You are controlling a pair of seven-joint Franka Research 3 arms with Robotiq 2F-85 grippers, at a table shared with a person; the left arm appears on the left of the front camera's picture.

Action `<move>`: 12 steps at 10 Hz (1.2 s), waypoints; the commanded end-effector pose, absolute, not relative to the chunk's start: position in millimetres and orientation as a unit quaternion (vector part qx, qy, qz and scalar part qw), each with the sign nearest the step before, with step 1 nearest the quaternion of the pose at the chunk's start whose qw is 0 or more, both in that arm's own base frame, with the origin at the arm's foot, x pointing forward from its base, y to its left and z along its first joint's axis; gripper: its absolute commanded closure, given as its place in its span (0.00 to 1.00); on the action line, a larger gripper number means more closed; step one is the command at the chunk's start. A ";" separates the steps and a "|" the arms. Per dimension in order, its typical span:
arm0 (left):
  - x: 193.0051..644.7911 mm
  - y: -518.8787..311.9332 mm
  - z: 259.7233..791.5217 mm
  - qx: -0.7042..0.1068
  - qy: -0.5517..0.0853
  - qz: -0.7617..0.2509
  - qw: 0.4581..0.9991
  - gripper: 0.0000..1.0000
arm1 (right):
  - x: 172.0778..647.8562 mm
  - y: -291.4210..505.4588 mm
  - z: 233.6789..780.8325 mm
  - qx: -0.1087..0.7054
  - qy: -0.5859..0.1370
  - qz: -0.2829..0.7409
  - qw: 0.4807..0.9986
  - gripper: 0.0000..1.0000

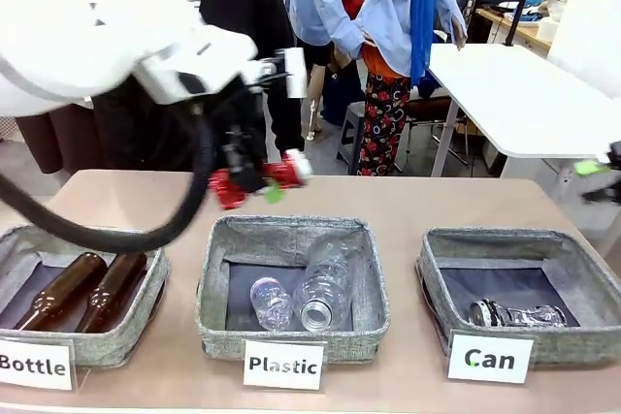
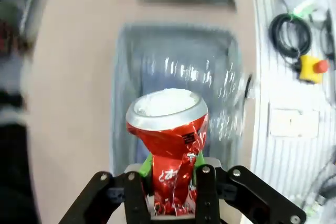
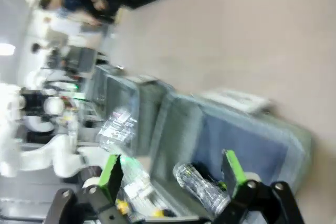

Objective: Sort the can waste into the basket.
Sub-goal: Pick up the can waste from the table and place it in the right Fabric basket.

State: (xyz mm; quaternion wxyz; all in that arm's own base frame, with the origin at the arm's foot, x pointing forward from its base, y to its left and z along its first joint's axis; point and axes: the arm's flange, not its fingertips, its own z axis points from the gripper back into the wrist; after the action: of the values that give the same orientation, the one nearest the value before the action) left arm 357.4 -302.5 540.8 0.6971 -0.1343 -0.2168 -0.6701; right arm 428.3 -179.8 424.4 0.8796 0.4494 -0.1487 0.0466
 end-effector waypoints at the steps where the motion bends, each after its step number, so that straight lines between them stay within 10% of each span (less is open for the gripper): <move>1: 365.9 -366.6 545.6 -0.152 -0.271 -0.732 0.607 0.75 | 385.9 -225.1 449.6 0.347 -0.129 0.046 0.928 0.00; 6: 407.9 -607.4 516.2 -0.185 -0.308 -0.747 0.560 0.75 | 280.9 -306.0 449.8 0.279 -0.237 0.087 0.926 0.00; 12: 431.8 -656.5 459.8 -0.201 -0.258 -0.726 0.604 0.69 | 304.3 -298.2 460.2 0.270 -0.154 0.102 0.945 0.00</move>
State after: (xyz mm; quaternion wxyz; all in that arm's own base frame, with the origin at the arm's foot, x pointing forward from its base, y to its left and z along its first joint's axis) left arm 431.3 -648.4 443.9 0.6003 -0.2116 -0.2644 -0.7246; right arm 303.8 -295.4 454.5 0.9414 0.2751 -0.1613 0.1101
